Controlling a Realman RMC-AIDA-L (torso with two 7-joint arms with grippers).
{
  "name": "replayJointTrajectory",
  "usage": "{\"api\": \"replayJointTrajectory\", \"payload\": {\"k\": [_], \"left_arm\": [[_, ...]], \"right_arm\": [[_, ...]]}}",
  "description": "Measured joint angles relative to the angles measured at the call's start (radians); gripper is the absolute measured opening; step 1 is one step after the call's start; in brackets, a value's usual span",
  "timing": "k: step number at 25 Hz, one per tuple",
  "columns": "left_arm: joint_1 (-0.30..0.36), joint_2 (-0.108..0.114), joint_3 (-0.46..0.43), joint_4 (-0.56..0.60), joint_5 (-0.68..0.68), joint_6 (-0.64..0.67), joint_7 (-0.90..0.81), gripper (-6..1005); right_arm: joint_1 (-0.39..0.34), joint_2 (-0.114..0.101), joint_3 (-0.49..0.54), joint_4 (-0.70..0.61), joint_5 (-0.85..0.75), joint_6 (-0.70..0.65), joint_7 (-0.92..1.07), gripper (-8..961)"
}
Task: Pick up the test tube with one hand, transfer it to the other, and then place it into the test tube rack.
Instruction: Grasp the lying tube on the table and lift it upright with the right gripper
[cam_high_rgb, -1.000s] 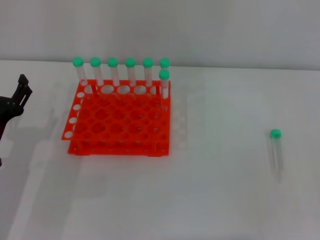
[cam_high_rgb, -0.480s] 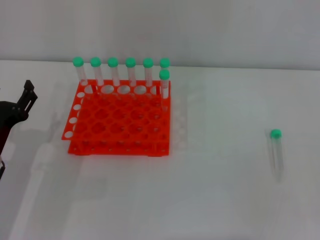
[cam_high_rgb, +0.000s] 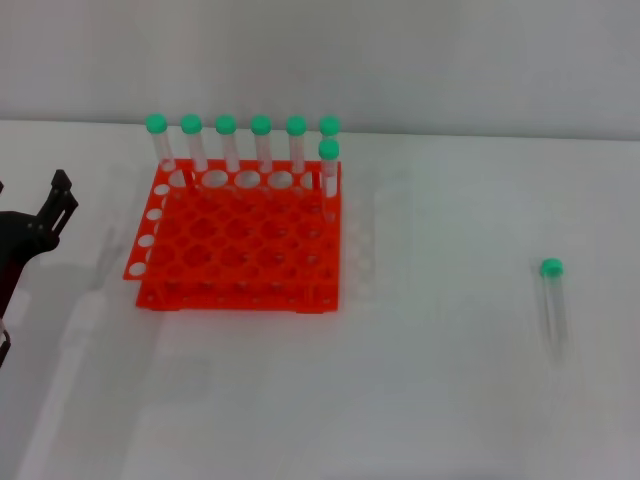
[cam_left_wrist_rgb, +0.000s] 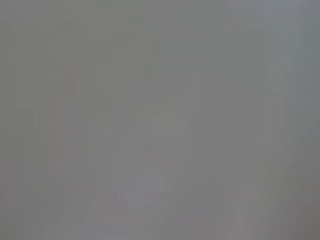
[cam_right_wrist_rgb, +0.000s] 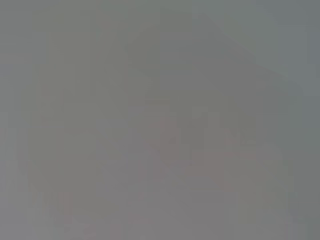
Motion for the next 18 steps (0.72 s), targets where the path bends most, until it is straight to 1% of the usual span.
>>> {"api": "replayJointTrajectory", "payload": {"k": [12, 15, 18], "left_arm": [[-0.009, 0.000, 0.000, 0.000, 0.000, 0.003, 0.000, 862], [-0.009, 0.000, 0.000, 0.000, 0.000, 0.009, -0.005, 862], [-0.003, -0.001, 0.000, -0.001, 0.000, 0.030, -0.009, 862]], "right_arm": [[0.001, 0.000, -0.010, -0.020, 0.000, -0.001, -0.002, 856], [-0.006, -0.001, -0.064, -0.068, -0.010, 0.003, 0.010, 856], [-0.015, -0.002, -0.178, -0.153, -0.016, 0.009, 0.063, 856]]}}
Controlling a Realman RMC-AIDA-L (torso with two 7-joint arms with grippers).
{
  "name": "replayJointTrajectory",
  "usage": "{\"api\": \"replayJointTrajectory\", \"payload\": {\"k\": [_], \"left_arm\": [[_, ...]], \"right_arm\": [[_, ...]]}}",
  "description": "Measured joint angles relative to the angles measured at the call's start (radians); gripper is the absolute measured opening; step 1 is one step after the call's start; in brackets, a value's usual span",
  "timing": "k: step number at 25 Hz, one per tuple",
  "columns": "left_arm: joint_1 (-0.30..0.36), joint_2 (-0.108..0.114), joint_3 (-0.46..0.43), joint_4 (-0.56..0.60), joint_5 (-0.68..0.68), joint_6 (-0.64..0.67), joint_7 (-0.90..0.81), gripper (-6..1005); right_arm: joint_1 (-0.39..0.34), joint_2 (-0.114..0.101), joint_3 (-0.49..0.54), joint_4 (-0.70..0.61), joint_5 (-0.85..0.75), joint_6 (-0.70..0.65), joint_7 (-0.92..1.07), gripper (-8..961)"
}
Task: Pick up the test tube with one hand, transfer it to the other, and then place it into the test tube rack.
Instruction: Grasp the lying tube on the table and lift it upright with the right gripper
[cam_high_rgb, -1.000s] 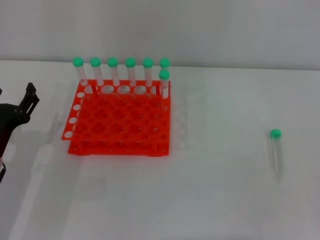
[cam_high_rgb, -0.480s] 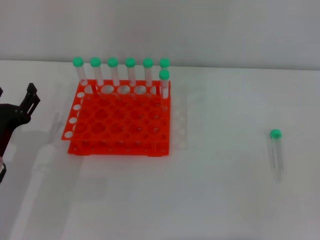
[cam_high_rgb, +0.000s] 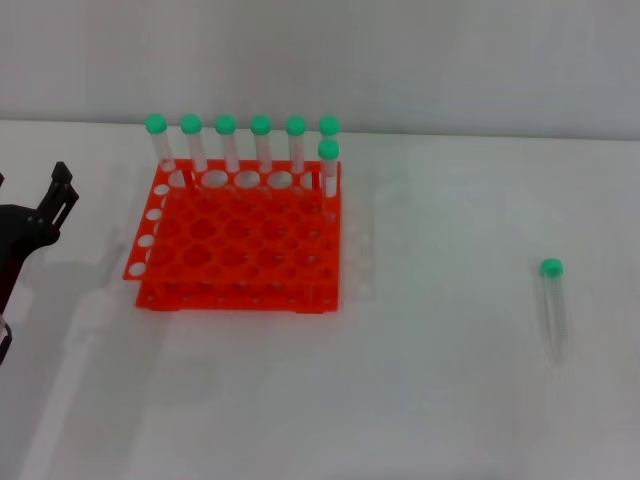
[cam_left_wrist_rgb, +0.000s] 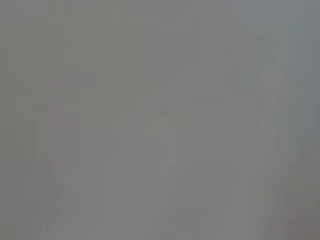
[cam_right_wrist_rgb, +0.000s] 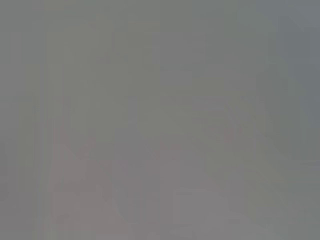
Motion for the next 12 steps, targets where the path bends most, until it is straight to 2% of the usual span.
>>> {"api": "replayJointTrajectory", "payload": {"k": [4, 8, 12], "left_arm": [[0.003, -0.001, 0.002, -0.011, 0.019, 0.032, -0.002, 862], [0.000, -0.001, 0.013, -0.015, 0.025, 0.043, -0.015, 861], [-0.012, -0.002, 0.027, -0.017, 0.024, 0.044, -0.016, 861]], "right_arm": [[-0.006, -0.002, -0.130, -0.160, -0.054, -0.013, 0.168, 857], [0.017, -0.003, -0.162, -0.280, -0.186, -0.025, 0.283, 857], [0.044, -0.002, -0.195, -0.304, -0.225, -0.024, 0.314, 856]]}}
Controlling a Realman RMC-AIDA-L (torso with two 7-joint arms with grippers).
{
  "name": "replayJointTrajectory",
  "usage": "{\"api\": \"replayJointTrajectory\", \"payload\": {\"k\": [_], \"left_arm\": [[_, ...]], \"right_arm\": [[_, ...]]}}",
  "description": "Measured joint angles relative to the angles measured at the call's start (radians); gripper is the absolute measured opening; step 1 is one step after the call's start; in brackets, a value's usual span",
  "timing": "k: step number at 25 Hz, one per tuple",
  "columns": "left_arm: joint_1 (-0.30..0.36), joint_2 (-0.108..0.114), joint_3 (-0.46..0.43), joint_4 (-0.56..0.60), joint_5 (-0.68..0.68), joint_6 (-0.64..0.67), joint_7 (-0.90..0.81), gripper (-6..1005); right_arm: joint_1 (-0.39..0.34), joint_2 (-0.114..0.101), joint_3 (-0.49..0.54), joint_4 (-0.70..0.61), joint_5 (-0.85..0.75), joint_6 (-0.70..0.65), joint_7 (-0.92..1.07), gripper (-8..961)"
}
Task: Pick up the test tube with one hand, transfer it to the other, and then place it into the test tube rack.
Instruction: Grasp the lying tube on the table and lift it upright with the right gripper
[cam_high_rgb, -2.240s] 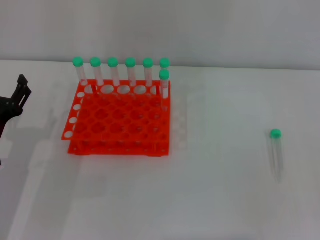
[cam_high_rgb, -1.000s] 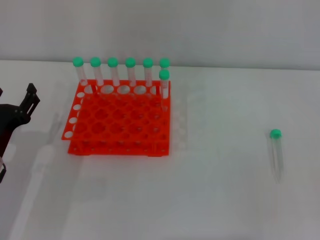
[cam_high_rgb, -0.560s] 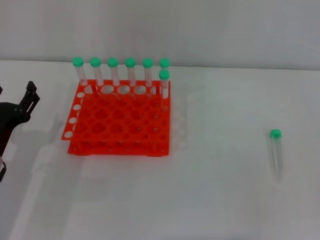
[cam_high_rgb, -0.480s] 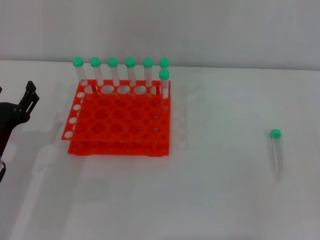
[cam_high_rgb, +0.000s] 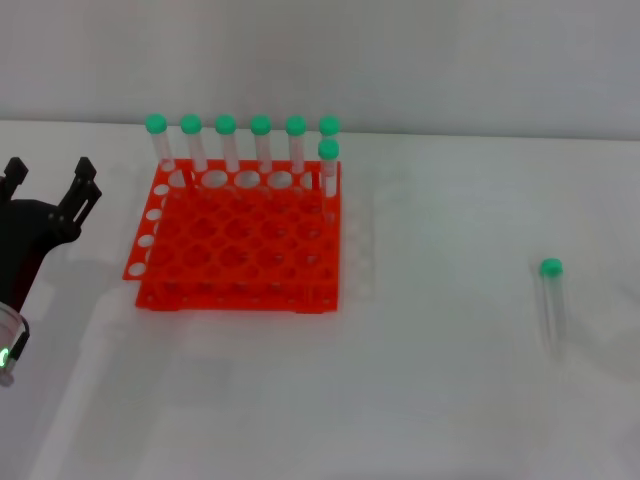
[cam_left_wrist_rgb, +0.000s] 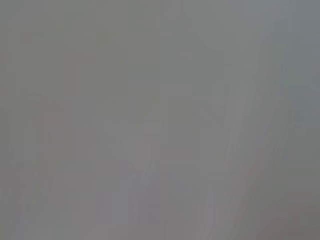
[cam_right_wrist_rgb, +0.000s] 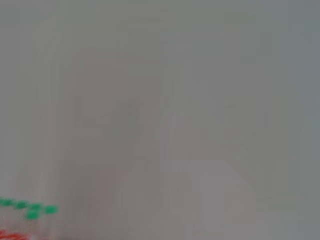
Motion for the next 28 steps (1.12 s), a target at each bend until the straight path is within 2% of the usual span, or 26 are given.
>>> {"api": "replayJointTrajectory", "payload": {"k": [5, 10, 13, 14, 23, 28], "left_arm": [[-0.013, 0.003, -0.008, 0.023, -0.015, -0.006, -0.001, 861], [-0.036, 0.004, -0.011, 0.028, -0.036, -0.009, 0.008, 862], [-0.049, 0.002, -0.011, 0.028, -0.046, -0.009, 0.009, 862], [-0.060, 0.002, -0.011, 0.028, -0.048, -0.009, 0.010, 862], [-0.092, 0.008, -0.006, 0.057, -0.048, -0.039, 0.051, 861], [-0.108, 0.010, -0.010, 0.081, -0.066, -0.078, 0.052, 861]], "right_arm": [[0.016, 0.001, -0.099, -0.039, -0.021, -0.004, 0.004, 856], [0.037, 0.001, -0.145, -0.054, -0.028, -0.010, 0.033, 857], [0.061, 0.000, -0.172, -0.075, -0.085, -0.010, 0.052, 857], [0.079, 0.002, -0.179, -0.096, -0.127, -0.010, 0.082, 857], [0.132, 0.003, -0.212, -0.131, -0.175, -0.062, 0.191, 857], [0.141, 0.005, -0.279, -0.230, -0.177, -0.110, 0.349, 857]]}}
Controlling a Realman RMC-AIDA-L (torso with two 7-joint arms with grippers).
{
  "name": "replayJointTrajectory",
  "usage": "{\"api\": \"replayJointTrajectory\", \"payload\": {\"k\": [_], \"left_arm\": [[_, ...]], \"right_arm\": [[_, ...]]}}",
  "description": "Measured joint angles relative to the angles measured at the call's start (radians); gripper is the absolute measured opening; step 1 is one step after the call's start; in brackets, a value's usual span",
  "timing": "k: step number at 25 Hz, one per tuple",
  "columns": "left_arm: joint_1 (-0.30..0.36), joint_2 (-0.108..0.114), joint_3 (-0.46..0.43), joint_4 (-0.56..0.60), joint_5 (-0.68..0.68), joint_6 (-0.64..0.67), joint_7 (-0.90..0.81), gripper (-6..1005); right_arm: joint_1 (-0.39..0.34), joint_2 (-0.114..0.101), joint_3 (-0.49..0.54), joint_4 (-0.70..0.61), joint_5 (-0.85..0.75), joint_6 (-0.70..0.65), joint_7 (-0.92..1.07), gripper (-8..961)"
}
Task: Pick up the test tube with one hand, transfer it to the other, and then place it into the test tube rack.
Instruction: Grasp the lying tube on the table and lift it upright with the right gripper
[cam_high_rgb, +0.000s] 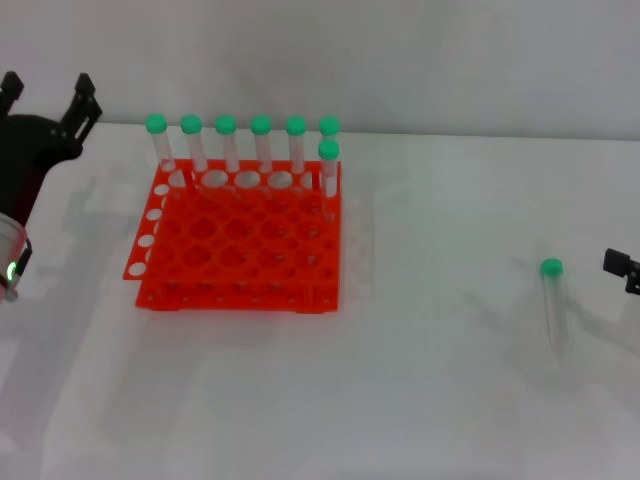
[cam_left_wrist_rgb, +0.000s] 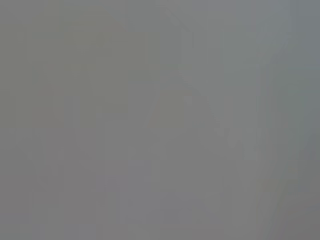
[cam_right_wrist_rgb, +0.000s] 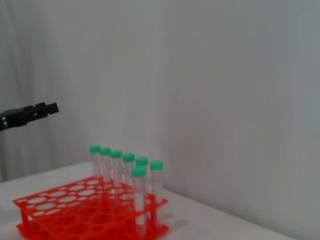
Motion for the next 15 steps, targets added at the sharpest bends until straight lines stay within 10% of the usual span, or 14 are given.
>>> {"api": "replayJointTrajectory", "payload": {"k": [15], "left_arm": [[-0.027, 0.002, -0.001, 0.052, -0.087, -0.097, -0.001, 862]], "right_arm": [[0.023, 0.003, -0.103, -0.181, -0.043, -0.092, 0.242, 857]]}}
